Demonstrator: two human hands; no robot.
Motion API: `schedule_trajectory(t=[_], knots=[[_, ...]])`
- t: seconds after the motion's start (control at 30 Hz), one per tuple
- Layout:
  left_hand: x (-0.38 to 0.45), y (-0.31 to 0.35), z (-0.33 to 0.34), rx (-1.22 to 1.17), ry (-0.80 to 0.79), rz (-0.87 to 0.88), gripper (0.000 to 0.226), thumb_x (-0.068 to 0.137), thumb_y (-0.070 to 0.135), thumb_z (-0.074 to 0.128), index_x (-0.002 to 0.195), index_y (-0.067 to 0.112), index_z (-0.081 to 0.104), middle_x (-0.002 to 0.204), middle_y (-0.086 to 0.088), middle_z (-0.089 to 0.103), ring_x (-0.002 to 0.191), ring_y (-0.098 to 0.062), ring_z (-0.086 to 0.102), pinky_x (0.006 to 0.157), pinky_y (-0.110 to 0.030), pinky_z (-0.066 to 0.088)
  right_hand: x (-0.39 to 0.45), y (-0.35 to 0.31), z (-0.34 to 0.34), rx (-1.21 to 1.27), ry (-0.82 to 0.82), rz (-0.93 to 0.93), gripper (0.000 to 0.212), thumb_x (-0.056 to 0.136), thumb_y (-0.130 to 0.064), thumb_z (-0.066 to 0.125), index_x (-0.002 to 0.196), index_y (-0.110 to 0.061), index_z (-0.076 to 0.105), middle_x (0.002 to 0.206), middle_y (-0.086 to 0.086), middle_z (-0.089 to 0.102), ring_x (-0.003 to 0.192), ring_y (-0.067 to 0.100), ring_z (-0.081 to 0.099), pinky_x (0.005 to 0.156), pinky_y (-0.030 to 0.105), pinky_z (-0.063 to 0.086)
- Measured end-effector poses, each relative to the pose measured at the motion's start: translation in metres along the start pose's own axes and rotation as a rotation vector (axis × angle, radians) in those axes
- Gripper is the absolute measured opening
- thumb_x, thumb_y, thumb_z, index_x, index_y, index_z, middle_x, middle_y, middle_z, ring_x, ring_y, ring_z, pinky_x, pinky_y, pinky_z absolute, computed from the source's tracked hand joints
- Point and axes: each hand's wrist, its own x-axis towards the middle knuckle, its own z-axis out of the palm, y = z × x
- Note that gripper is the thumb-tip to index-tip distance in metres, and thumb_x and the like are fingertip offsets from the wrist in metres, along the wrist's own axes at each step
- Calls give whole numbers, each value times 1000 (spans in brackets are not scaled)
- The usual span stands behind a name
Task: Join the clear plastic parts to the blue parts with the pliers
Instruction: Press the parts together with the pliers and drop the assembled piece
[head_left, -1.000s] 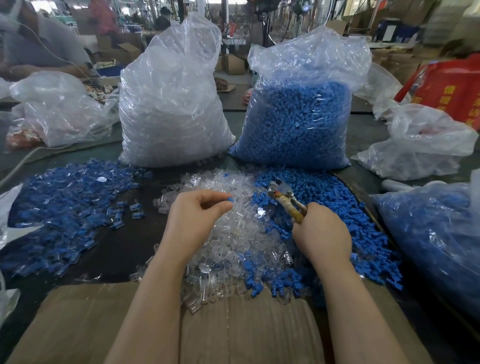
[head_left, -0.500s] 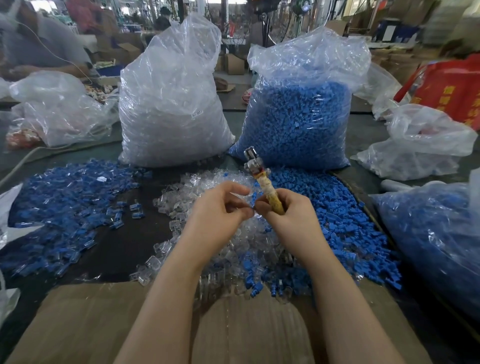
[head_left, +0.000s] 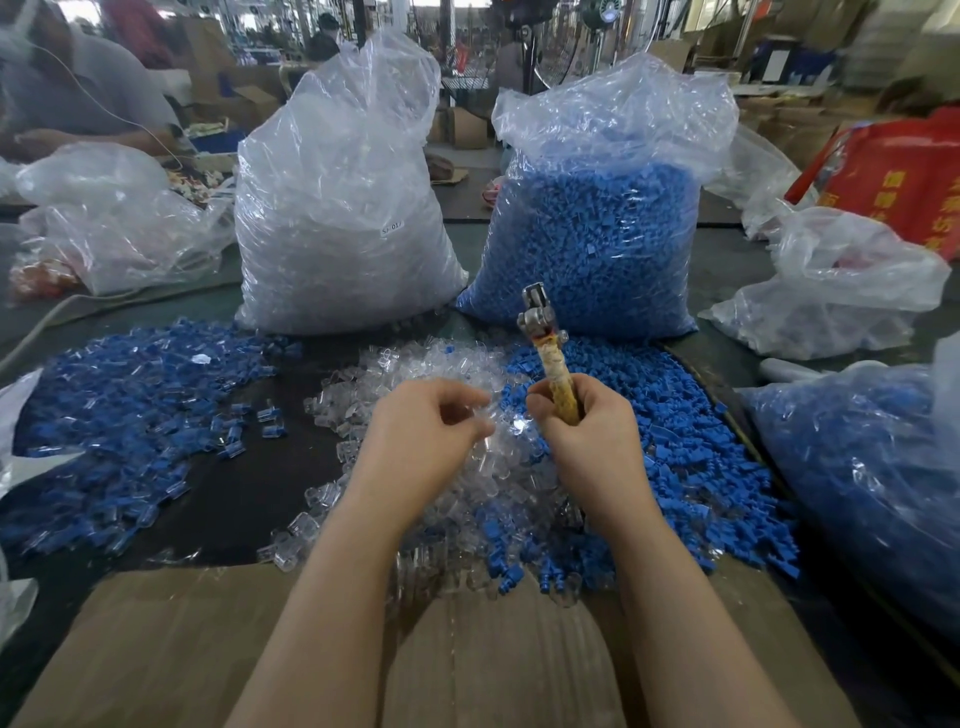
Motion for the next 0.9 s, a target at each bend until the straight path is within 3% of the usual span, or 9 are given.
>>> schedule_trajectory(t=[0.1,0.17,0.23,0.5,0.63,0.73,0.9], knots=[[0,2,0,-170,18,-9,17,87,25,74,101,34,73,77,8,72,60,7,62,49,-9,45,0,-1,1,1,19,-24,14,93,-27,66,84,-17,62,54,-11,50,46,2,37,44,18,33],[0,4,1,-310,5,-35,16,89,20,71,101,30,73,76,6,75,71,-5,69,59,-18,55,0,-2,1,4,27,-38,17,93,-29,66,85,-15,62,58,-8,49,48,4,37,45,19,33],[0,5,2,-494,-22,-69,15,91,13,67,99,24,74,77,2,75,73,-12,71,65,-19,56,-1,-3,2,11,34,-49,20,92,-30,67,84,-13,61,54,-11,46,47,3,35,44,17,31],[-3,10,6,-916,-80,-178,14,88,6,67,100,12,71,80,-7,75,69,-11,71,62,-20,56,-5,-8,4,65,18,-78,15,93,-28,66,83,-18,61,53,-12,47,47,2,35,44,16,32],[-4,10,6,-938,-90,-182,17,83,6,71,98,15,72,79,-3,73,71,-11,69,67,-22,57,-6,-11,5,120,29,-66,15,94,-26,65,82,-17,62,57,-8,47,50,5,37,47,18,35],[-3,10,7,-905,-84,-197,17,84,6,71,92,20,76,78,1,72,72,-10,67,72,-25,57,-7,-14,5,133,27,-55,16,94,-26,65,84,-14,62,68,13,53,58,10,44,54,23,40],[-4,12,10,-878,-82,-195,16,91,7,65,94,19,74,79,2,74,76,-11,72,72,-25,60,-9,-16,7,130,37,-88,15,94,-26,65,83,-17,61,71,13,57,62,15,48,58,37,46]])
